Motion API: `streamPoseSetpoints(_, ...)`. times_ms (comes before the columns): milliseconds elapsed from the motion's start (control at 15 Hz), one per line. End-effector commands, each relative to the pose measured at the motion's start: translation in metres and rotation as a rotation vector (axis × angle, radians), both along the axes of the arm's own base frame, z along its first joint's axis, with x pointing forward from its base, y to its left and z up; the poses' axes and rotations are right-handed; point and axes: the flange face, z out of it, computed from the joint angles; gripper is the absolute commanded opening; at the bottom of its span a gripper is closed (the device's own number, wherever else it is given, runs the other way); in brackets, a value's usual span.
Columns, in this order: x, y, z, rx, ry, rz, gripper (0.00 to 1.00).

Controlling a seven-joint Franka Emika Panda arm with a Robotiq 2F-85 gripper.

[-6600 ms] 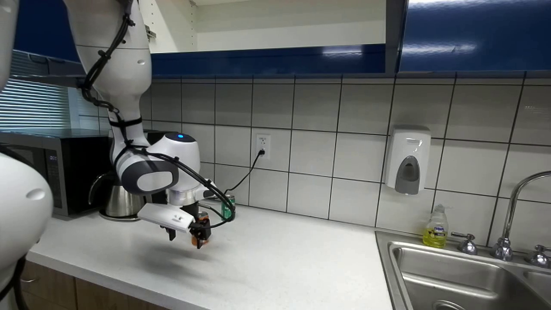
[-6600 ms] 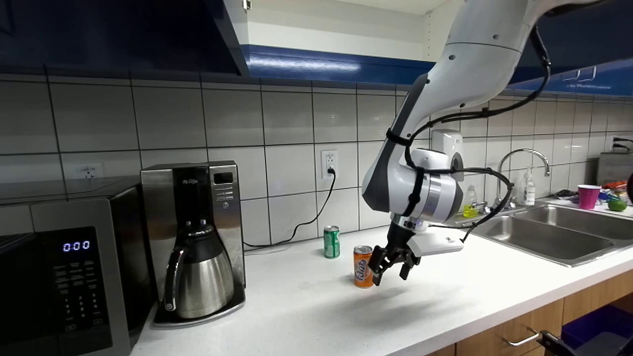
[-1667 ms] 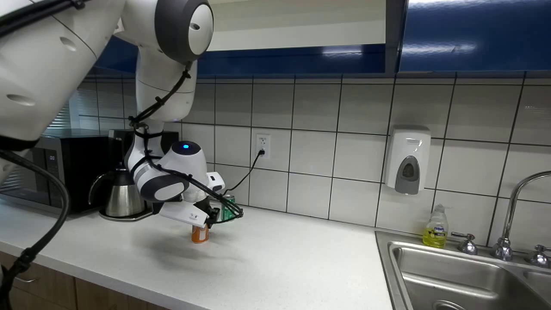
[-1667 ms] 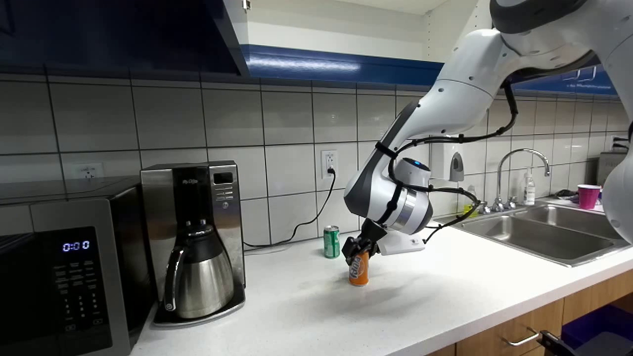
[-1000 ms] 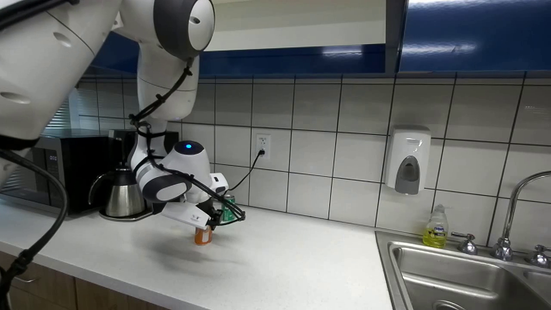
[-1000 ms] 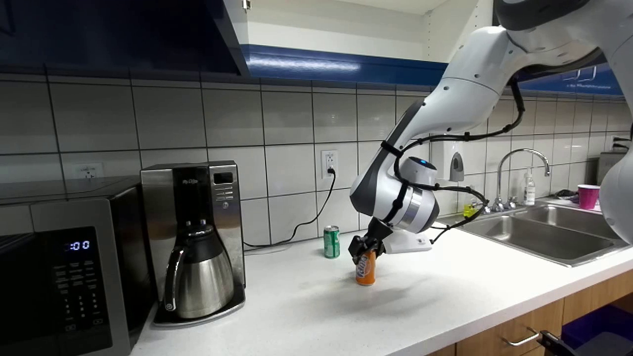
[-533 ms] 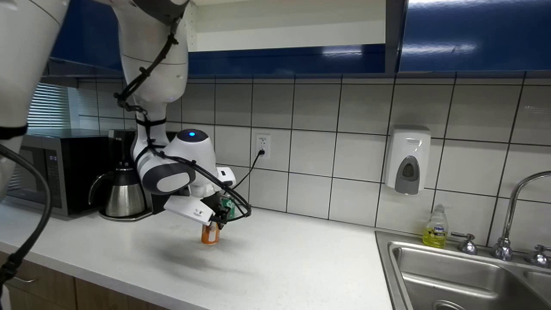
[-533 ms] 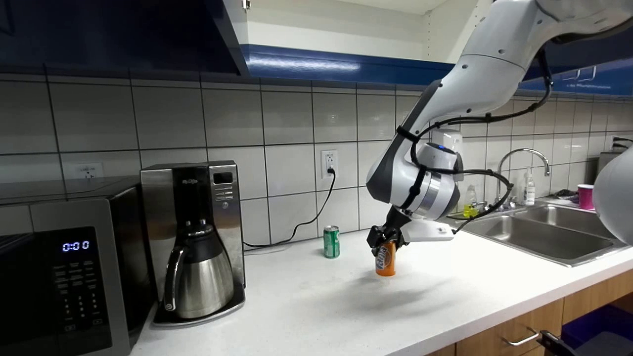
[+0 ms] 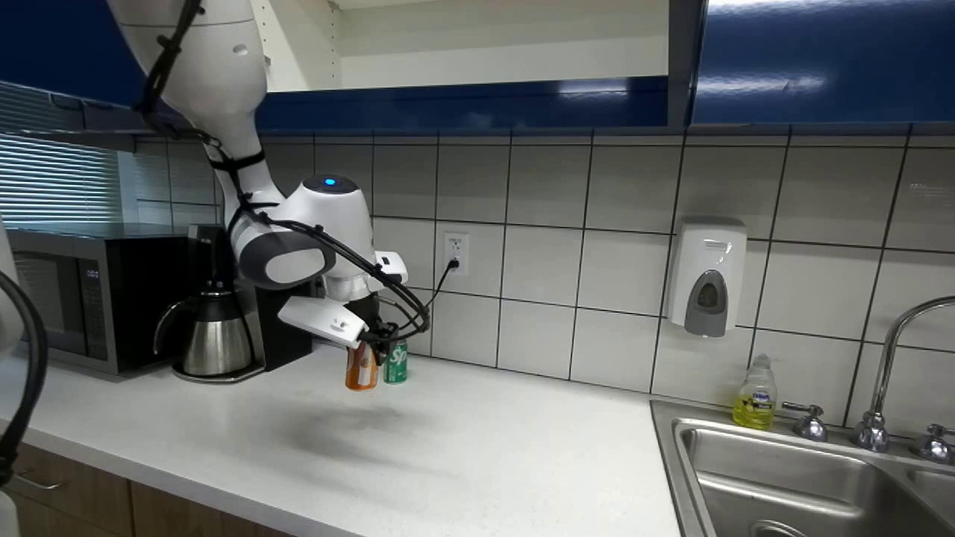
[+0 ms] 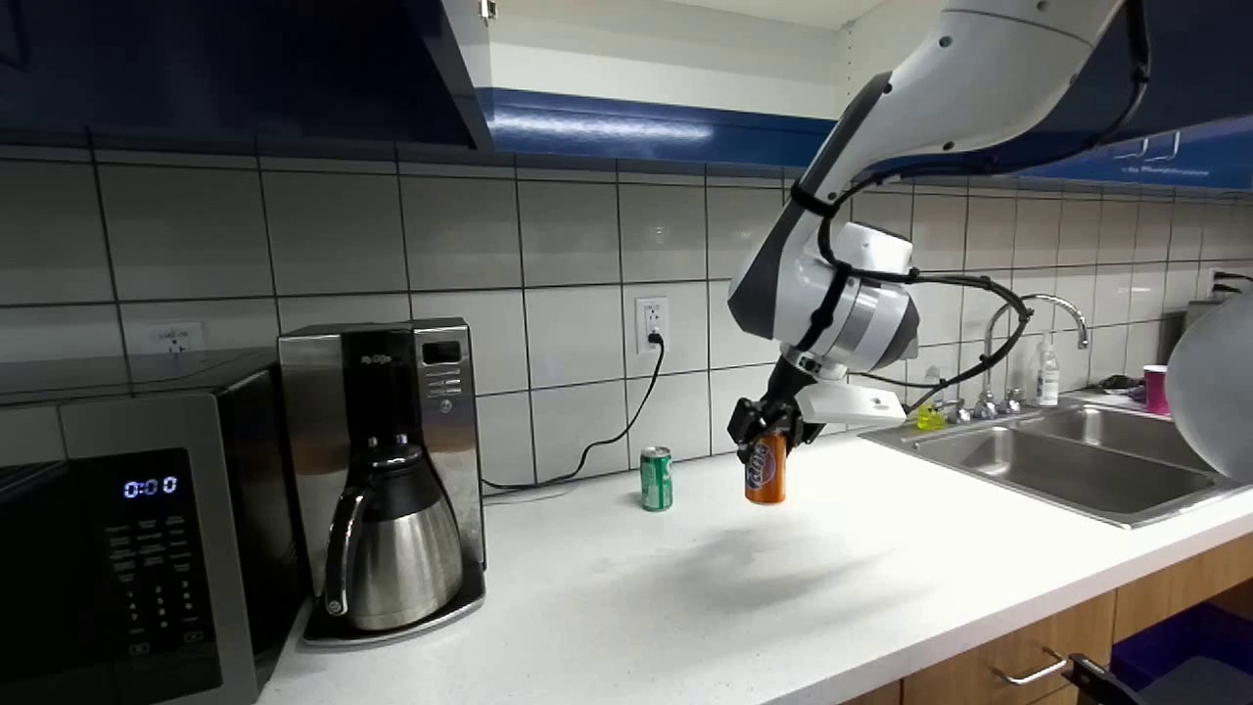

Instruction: Put the orange can in the open upper cabinet.

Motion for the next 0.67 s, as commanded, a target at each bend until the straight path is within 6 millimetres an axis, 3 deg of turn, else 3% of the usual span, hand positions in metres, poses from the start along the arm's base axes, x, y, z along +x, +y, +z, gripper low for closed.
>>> streamPoseSetpoints(0,-0.01,-0.002,0.036,-0.005,-0.008,-0.022,0.39)
streamPoseSetpoints(600,-0.029,-0.017,0.102,-0.017,-0.012,-0.028,0.39)
